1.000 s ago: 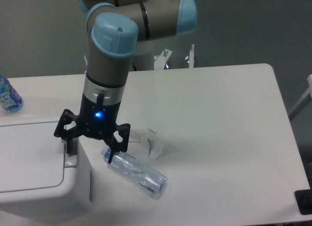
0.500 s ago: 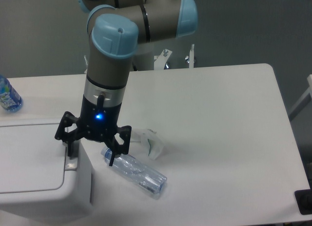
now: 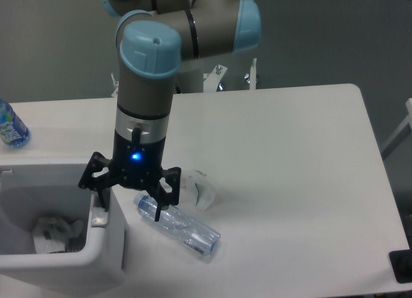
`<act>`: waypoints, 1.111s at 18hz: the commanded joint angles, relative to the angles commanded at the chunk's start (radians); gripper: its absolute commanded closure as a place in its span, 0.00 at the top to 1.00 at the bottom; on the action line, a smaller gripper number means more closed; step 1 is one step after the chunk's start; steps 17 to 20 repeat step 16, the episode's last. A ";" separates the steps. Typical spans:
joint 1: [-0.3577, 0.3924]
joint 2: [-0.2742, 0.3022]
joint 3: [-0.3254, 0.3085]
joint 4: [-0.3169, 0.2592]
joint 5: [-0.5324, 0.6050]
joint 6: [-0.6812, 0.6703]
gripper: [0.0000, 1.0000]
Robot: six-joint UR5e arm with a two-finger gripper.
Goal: Open the trash can
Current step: 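Push down on the lid edge to tip the lid open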
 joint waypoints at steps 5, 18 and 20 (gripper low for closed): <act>0.068 0.040 0.000 0.000 -0.003 0.009 1.00; 0.130 0.069 -0.115 -0.069 0.443 0.395 1.00; 0.130 0.069 -0.115 -0.069 0.443 0.395 1.00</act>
